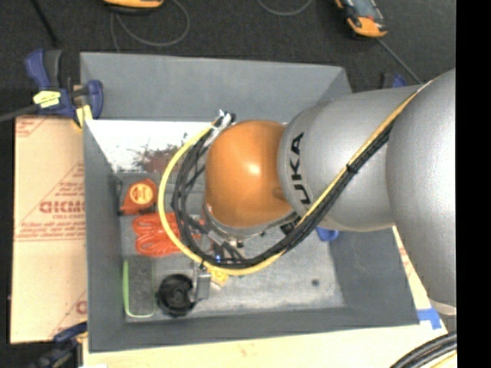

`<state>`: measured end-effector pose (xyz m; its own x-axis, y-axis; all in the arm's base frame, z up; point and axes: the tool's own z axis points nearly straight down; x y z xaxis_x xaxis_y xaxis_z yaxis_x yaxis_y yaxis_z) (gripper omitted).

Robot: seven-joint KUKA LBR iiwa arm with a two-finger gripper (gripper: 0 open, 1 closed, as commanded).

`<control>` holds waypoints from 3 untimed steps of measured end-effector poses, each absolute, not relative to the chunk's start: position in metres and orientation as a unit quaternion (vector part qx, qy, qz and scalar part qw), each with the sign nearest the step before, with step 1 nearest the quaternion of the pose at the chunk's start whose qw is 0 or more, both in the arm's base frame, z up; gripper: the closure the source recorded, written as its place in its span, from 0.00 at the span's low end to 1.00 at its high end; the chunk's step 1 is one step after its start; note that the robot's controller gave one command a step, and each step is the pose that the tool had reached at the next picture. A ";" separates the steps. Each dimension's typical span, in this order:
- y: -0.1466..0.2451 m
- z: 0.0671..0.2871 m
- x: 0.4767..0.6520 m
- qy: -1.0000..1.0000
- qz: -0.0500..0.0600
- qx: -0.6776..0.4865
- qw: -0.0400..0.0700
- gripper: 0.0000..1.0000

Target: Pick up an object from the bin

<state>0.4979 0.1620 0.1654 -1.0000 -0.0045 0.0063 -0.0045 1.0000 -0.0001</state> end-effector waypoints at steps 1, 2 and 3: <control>0.161 0.170 0.500 -1.000 -0.001 0.000 -0.001 0.00; 0.161 0.131 0.493 -0.999 -0.001 -0.038 -0.003 0.00; 0.157 0.085 0.484 -0.999 0.001 -0.035 0.002 1.00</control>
Offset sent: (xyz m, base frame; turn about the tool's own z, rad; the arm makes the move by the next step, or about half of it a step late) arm -0.0183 -0.0020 -0.0954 0.1922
